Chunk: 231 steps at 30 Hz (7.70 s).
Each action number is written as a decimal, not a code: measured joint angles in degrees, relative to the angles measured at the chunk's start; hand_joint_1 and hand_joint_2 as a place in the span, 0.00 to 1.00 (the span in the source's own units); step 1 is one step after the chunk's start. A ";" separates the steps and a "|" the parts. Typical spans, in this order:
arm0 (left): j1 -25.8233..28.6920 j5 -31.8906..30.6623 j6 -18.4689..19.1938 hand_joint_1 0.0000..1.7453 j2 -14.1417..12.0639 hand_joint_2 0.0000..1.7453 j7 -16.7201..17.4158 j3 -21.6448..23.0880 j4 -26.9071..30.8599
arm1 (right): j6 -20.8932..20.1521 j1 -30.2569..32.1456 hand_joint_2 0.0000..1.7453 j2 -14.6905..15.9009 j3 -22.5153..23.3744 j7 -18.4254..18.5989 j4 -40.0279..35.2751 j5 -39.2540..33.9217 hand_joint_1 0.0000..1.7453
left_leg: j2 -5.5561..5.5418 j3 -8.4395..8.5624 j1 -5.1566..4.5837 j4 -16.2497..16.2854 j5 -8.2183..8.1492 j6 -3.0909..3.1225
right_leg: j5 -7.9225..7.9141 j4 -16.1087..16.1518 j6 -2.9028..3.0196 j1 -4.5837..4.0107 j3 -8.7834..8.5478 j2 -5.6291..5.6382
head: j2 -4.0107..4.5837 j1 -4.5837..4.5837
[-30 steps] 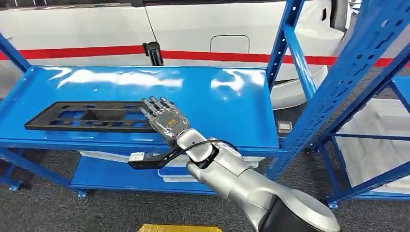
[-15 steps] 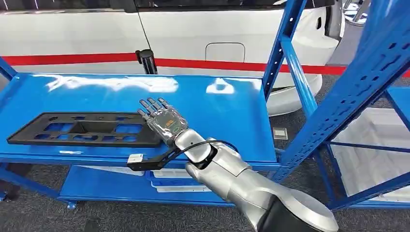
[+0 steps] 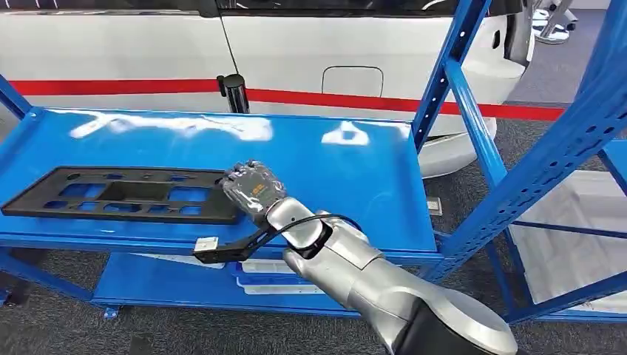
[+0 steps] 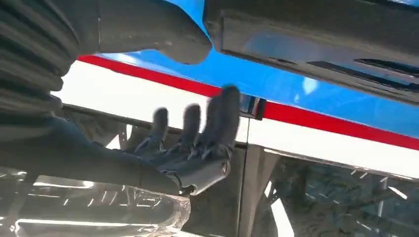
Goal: Take the parts from the cabinet and place them on the table.
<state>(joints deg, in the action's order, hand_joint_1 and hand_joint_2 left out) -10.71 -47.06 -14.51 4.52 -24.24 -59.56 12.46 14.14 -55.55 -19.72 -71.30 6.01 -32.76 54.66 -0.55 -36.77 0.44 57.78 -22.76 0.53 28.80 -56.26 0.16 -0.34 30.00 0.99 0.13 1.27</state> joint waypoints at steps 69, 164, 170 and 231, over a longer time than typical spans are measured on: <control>2.82 2.82 -0.33 0.00 -0.50 1.00 -2.43 -2.38 0.00 | 3.56 -10.70 1.00 12.79 26.69 -3.19 7.82 14.34 0.00 | 0.01 0.00 0.18 -0.01 0.01 -0.01 | -0.04 -0.01 -0.06 -0.02 -0.49 -0.03 | 0.00 0.02; 3.80 3.15 0.20 0.00 -1.09 1.00 -3.06 -4.85 0.00 | -7.87 18.31 1.00 37.53 29.57 -24.00 -33.94 -0.20 0.00 | -1.37 0.02 -0.77 -0.02 0.31 1.34 | 0.06 0.66 -0.78 0.53 -0.73 -1.31 | 0.00 0.04; 3.69 3.13 0.20 0.00 -1.09 1.00 -3.06 -4.83 0.00 | -7.78 19.45 1.00 37.38 29.01 -26.11 -35.51 -0.50 0.00 | -1.31 0.02 -0.77 -0.02 0.28 1.34 | 0.01 0.65 -0.87 0.52 -0.72 -1.29 | 0.00 0.02; 1.00 2.99 -0.63 0.00 -0.70 1.00 -2.25 -3.76 0.00 | -3.72 15.32 1.00 22.16 7.74 -21.22 -39.04 6.21 0.00 | -0.92 0.08 -0.32 -0.06 -0.03 0.91 | 0.19 0.62 -0.99 0.26 -0.66 -0.98 | 0.00 0.02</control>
<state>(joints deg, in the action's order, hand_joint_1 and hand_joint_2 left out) -9.71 -44.06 -15.15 3.82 -26.49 -63.32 12.46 10.42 -40.23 2.45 -63.56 -15.21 -71.80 60.87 -1.47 -36.70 0.11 57.72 -22.79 1.43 28.99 -55.63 -0.83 -0.08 29.34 0.01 0.13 1.29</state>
